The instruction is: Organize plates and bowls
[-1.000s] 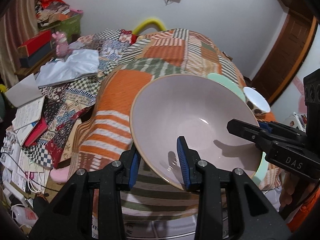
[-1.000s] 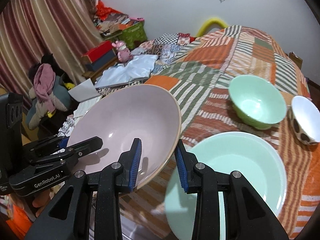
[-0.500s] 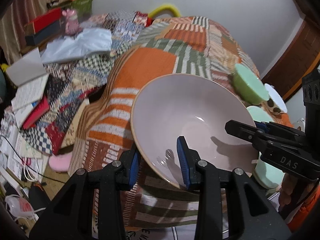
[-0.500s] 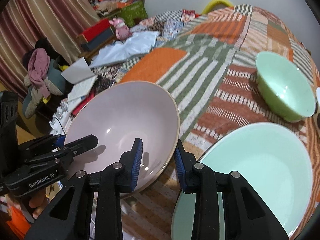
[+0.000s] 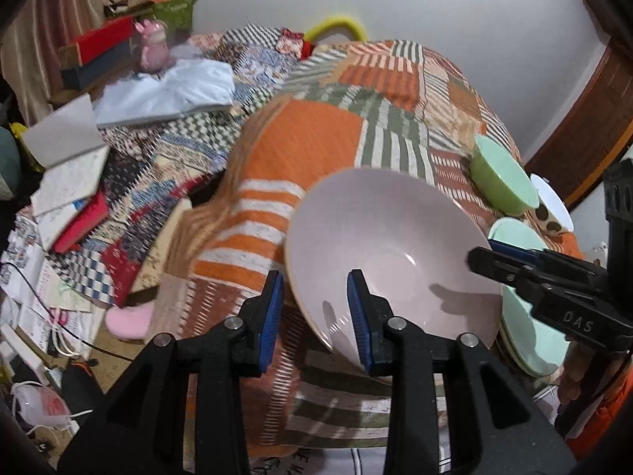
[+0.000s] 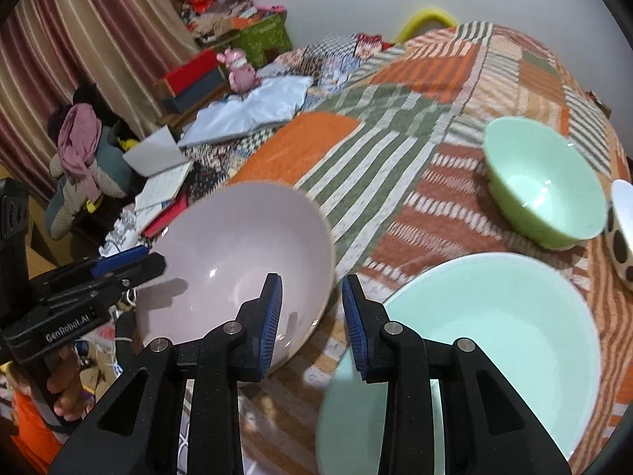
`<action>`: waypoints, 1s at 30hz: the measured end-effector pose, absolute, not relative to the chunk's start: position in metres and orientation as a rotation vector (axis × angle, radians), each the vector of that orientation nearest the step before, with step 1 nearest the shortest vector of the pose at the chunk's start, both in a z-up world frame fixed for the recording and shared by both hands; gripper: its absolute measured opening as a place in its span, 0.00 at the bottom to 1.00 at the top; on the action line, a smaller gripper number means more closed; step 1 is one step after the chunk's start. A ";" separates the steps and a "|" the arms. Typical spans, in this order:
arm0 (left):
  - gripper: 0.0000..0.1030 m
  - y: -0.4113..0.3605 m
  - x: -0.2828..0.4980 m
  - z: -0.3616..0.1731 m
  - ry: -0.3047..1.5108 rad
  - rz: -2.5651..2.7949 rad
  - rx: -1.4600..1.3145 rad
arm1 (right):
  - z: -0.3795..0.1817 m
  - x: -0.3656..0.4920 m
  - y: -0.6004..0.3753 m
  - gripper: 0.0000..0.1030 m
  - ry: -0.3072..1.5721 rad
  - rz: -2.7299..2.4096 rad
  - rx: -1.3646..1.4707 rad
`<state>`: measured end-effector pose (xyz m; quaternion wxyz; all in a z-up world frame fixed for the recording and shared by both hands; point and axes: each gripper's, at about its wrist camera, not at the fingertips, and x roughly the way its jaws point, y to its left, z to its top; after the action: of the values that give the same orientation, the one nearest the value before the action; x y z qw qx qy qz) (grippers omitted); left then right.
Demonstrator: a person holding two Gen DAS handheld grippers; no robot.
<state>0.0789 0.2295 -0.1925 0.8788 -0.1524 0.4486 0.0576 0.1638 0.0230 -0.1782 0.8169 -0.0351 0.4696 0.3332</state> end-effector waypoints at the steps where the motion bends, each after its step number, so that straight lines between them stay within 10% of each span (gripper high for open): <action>1: 0.32 0.230 0.078 -0.189 0.928 0.127 -0.311 | -0.175 0.164 0.020 0.28 0.993 0.707 -0.069; 20: 0.33 0.159 0.141 -0.120 0.860 0.012 -0.214 | -0.135 0.200 -0.085 0.36 0.866 0.509 0.041; 30: 0.53 0.116 0.202 -0.127 0.910 -0.037 -0.191 | -0.149 0.225 -0.125 0.41 0.895 0.440 0.092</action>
<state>0.2016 0.1158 -0.1267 0.8937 -0.0923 0.4387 -0.0177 0.2247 -0.1252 -0.1493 0.8771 0.0443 0.4292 0.2111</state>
